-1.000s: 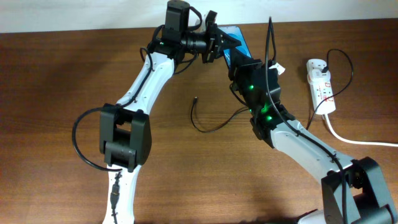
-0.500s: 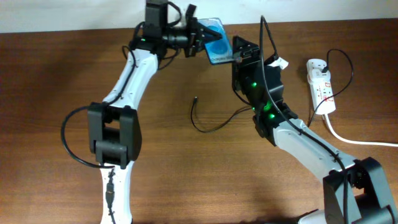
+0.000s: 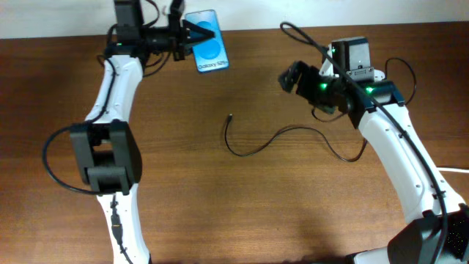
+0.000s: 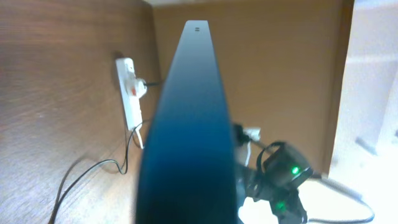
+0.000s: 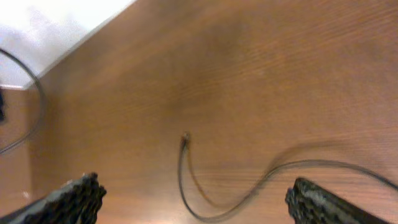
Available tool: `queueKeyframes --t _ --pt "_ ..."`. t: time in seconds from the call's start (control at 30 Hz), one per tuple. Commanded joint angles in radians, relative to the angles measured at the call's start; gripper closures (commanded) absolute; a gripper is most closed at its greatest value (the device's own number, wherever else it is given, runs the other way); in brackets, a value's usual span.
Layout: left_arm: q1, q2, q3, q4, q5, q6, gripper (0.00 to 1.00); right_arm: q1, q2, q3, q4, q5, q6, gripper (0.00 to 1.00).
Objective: Plug charger to phone and switch on socket
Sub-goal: 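Grasp the black cable's USB-C end with the right gripper and lift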
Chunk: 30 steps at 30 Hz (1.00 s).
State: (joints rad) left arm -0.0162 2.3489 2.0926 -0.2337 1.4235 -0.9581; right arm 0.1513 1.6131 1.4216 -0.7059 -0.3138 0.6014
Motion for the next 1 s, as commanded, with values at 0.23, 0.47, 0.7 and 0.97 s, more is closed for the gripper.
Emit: queueKeyframes --t 0.23,0.47,0.7,0.97 --pt "0.155 -0.003 0.011 -0.045 -0.056 -0.235 1.00 0.190 0.268 0.123 0.011 -0.022 -0.043 0.02" --pt "0.156 -0.003 0.011 -0.045 -0.054 -0.235 1.00 0.286 0.407 0.120 0.129 0.014 0.048 0.52" --pt "0.156 -0.003 0.011 -0.045 -0.029 -0.235 1.00 0.341 0.524 0.119 0.187 0.019 0.135 0.73" --pt "0.156 -0.003 0.011 -0.045 -0.029 -0.235 1.00 0.354 0.604 0.119 0.258 0.011 0.152 0.73"
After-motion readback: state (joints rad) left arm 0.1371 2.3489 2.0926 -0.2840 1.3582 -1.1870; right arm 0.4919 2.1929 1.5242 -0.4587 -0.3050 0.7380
